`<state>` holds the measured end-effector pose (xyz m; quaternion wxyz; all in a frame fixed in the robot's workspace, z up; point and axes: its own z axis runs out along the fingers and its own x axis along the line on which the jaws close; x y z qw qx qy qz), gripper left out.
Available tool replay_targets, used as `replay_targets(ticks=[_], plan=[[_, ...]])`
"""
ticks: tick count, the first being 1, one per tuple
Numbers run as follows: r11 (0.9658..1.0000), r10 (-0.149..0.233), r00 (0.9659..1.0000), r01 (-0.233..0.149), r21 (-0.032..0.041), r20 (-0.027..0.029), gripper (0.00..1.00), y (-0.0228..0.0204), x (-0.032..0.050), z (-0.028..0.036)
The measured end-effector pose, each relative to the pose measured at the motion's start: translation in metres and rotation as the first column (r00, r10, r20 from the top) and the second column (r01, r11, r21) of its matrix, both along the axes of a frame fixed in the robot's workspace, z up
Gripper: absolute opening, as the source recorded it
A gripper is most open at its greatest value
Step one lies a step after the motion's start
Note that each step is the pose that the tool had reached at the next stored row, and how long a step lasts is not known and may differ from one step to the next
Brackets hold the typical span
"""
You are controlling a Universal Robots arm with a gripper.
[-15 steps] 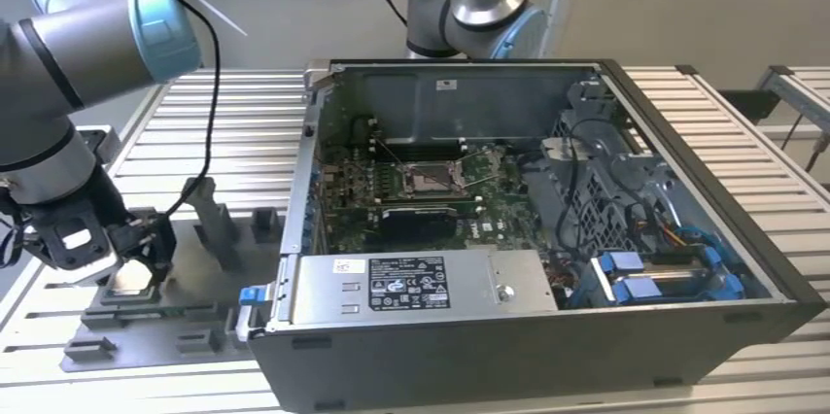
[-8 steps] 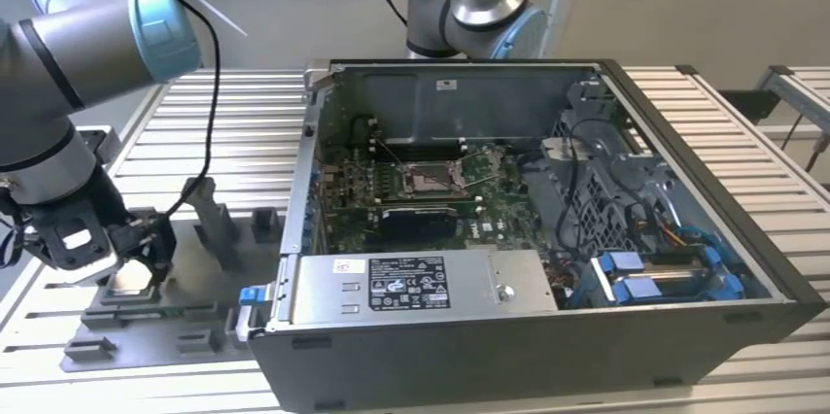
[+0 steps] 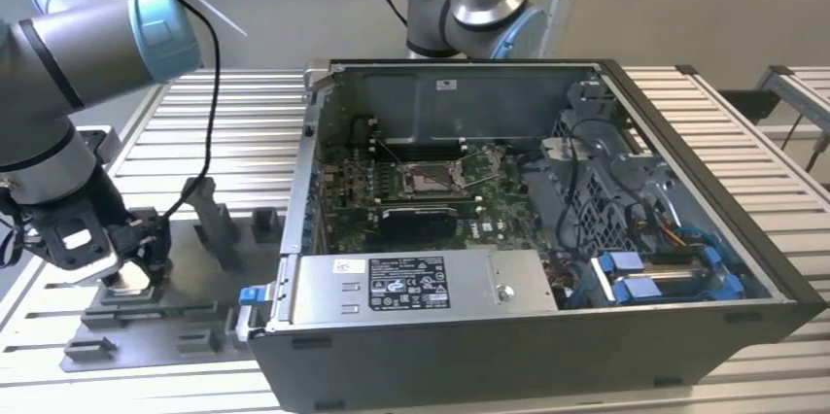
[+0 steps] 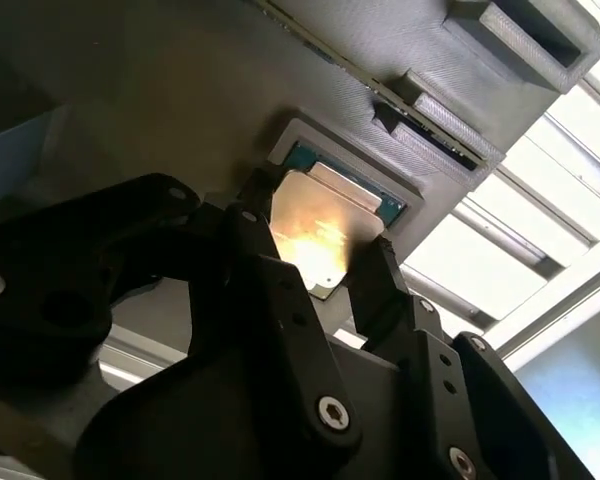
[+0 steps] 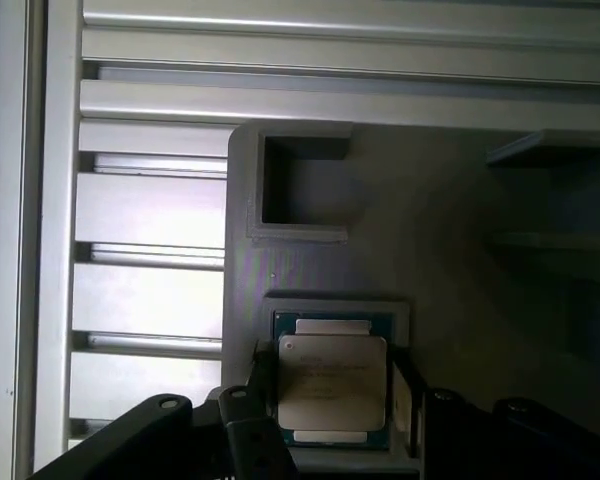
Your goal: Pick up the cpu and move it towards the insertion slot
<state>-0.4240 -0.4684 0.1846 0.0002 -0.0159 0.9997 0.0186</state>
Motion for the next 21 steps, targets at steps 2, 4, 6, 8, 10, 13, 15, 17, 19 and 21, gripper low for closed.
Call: replay_targets(ticks=[2,4,6,8,10,13,15,17,19,21], plan=[[1.0,0.0,1.0,0.0,0.0017,0.0001,0.0,0.0,0.0,0.0036],[1.0,0.0,1.0,0.0,0.0016,-0.0004,0.0,0.0,-0.0001,0.0128],[1.0,0.0,1.0,0.0,0.0015,-0.0005,0.0,-0.0001,0.0,0.0218],[1.0,0.0,1.0,0.0,0.0015,-0.0004,0.0,-0.0001,0.0,0.0309],[1.0,0.0,1.0,0.0,0.0015,-0.0005,0.0,-0.0001,0.0,0.0402],[1.0,0.0,1.0,0.0,0.0015,-0.0004,0.0,0.0,0.0,0.0537],[1.0,0.0,1.0,0.0,0.0014,-0.0003,0.0,0.0,0.0,0.062],[1.0,0.0,1.0,0.0,0.001,-0.0002,0.0,0.0005,0.0001,0.0707],[1.0,0.0,1.0,0.0,0.0011,0.0,0.0,0.0006,0.0001,0.0796],[1.0,0.0,1.0,0.0,0.001,-0.0001,0.0,0.0007,0.0,0.0885]])
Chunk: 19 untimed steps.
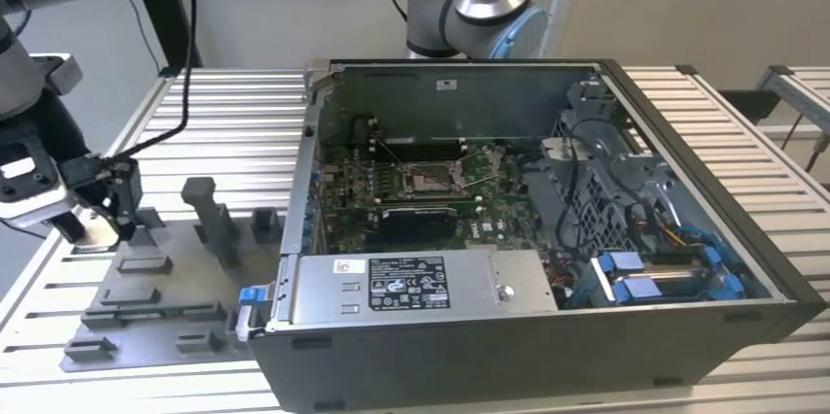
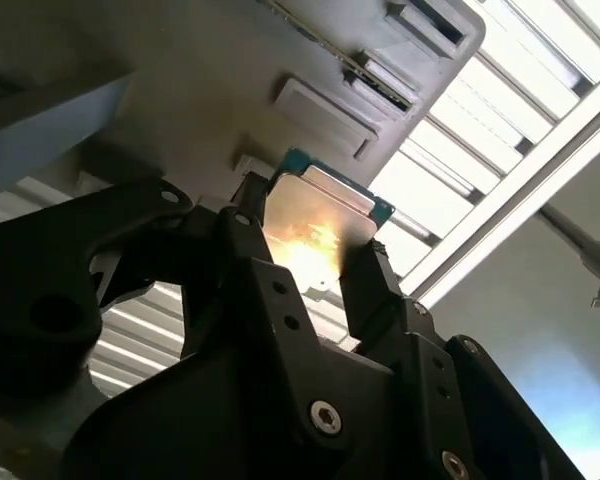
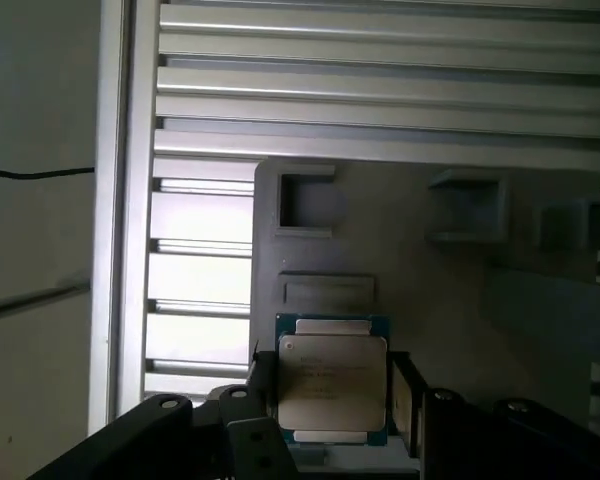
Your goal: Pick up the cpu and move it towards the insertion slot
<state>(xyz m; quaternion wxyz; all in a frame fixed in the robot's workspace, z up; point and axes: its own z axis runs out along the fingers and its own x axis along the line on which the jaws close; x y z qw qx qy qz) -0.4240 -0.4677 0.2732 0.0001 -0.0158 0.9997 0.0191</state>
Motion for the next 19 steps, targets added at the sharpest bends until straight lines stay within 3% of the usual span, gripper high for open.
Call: replay_targets(ticks=[15,19], plan=[[1.0,0.0,1.0,0.0,0.0,0.0,0.0,0.0,0.0,0.068],[1.0,0.0,1.0,0.0,0.0,-0.0001,0.0,0.0,0.0,0.0809]])
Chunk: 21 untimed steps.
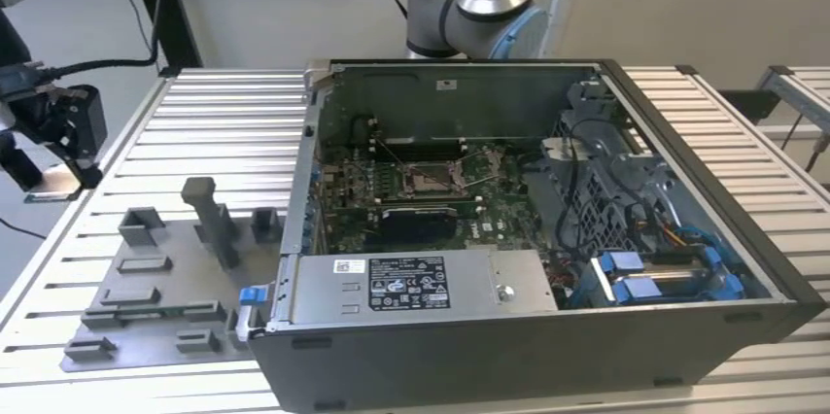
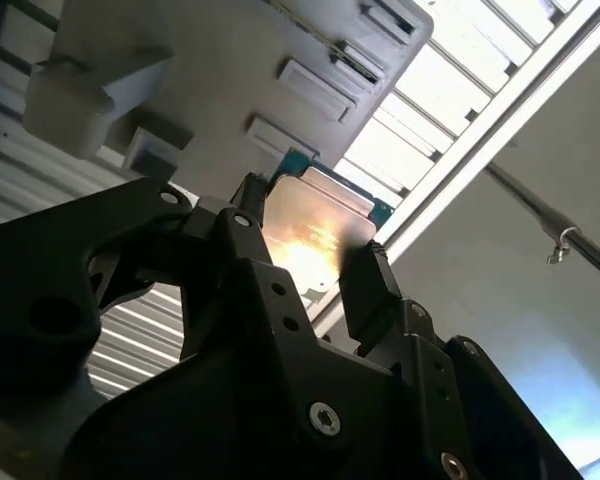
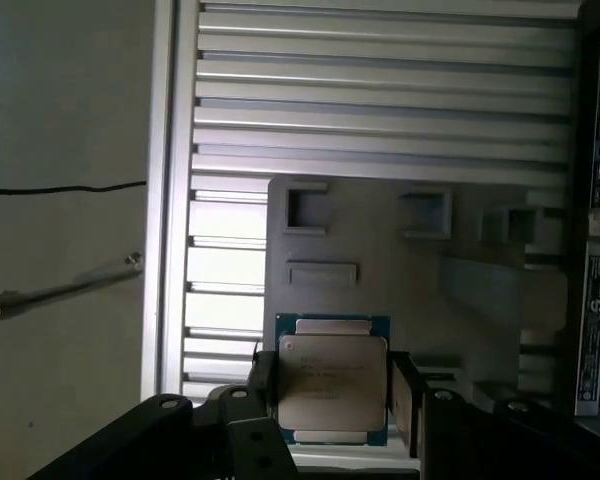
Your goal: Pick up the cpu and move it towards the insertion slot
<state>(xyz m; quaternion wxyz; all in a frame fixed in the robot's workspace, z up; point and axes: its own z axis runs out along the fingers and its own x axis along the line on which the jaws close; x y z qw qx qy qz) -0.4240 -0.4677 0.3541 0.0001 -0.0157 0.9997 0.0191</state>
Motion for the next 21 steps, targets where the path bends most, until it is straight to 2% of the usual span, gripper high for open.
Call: replay_targets(ticks=[5,13,15,21], plan=[[1.0,0.0,1.0,0.0,0.0,0.0001,0.0,0.0,0.0,0.0127],[1.0,0.0,1.0,0.0,-0.0003,-0.0001,0.0,0.0,0.0006,0.0138],[1.0,0.0,1.0,0.0,-0.0003,0.0,0.0,0.0,0.0047,0.0137],[1.0,0.0,1.0,0.0,-0.0004,0.0001,0.0,0.0,0.0271,0.0137]])
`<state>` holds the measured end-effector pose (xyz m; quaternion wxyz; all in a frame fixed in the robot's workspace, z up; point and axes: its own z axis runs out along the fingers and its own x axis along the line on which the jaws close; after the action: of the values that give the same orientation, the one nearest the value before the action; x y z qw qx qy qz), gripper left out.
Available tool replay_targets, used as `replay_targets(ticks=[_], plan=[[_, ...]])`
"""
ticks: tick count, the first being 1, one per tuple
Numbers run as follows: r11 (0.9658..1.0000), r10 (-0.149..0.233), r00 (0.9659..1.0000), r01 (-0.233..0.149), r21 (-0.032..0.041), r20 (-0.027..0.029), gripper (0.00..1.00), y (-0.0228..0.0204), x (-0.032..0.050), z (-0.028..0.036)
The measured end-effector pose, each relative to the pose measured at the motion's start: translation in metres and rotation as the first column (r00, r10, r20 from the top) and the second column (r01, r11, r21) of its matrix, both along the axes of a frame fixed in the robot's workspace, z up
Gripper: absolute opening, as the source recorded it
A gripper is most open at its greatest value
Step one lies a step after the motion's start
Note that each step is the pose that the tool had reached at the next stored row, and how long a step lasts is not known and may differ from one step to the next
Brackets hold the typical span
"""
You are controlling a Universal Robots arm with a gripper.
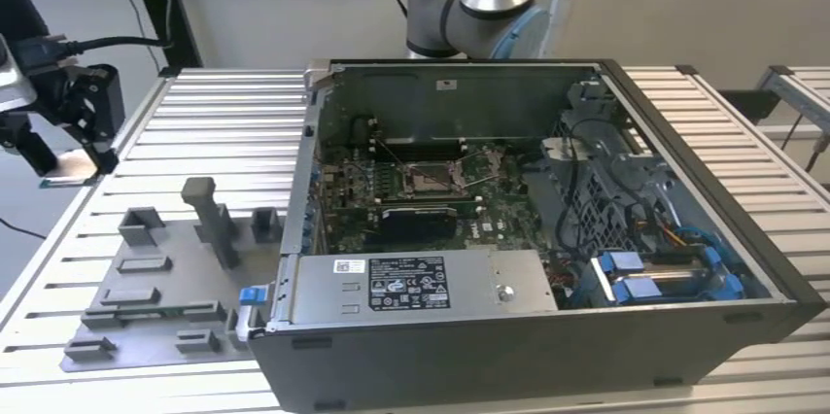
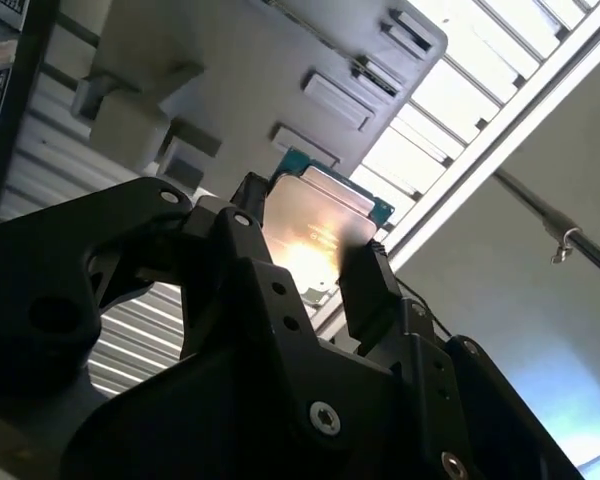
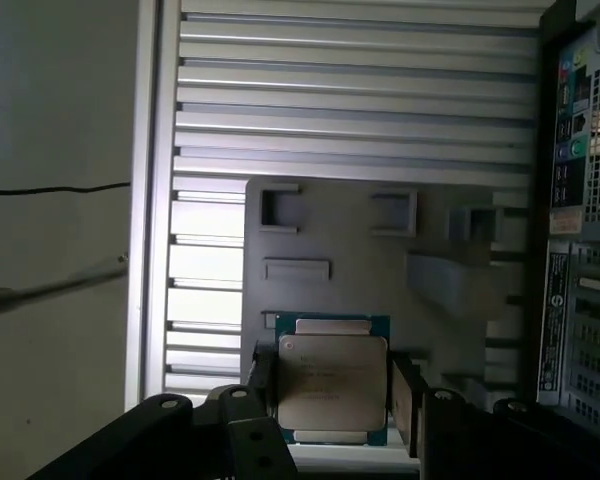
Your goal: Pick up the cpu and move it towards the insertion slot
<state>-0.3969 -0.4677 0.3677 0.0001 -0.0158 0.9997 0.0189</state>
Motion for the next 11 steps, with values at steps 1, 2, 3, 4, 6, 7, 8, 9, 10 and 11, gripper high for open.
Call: replay_targets(ticks=[1,2,3,4,6,7,8,9,10,11], plan=[[1.0,0.0,1.0,0.0,-0.0001,0.0,0.0,0.0,0.0041,0.0],[1.0,0.0,1.0,0.0,0.0,0.0,0.0,0.0,0.0083,0.0],[1.0,0.0,1.0,0.0,0.0,0.0,0.0,0.0,0.0125,0.0],[1.0,0.0,1.0,0.0,-0.0001,0.0,0.0,0.0,0.0163,0.0],[1.0,0.0,1.0,0.0,-0.0002,-0.0001,0.0,0.0,0.0242,0.0],[1.0,0.0,1.0,0.0,-0.0002,0.0,0.0,0.0,0.0282,0.0],[1.0,0.0,1.0,0.0,-0.0002,0.0,0.0,0.0,0.0319,0.0],[1.0,0.0,1.0,0.0,-0.0003,0.0,0.0,0.0,0.0355,0.0],[1.0,0.0,1.0,0.0,-0.0003,0.0,0.0,0.0,0.0389,0.0],[1.0,0.0,1.0,0.0,-0.0003,0.0001,0.0,0.0,0.0424,0.0]])
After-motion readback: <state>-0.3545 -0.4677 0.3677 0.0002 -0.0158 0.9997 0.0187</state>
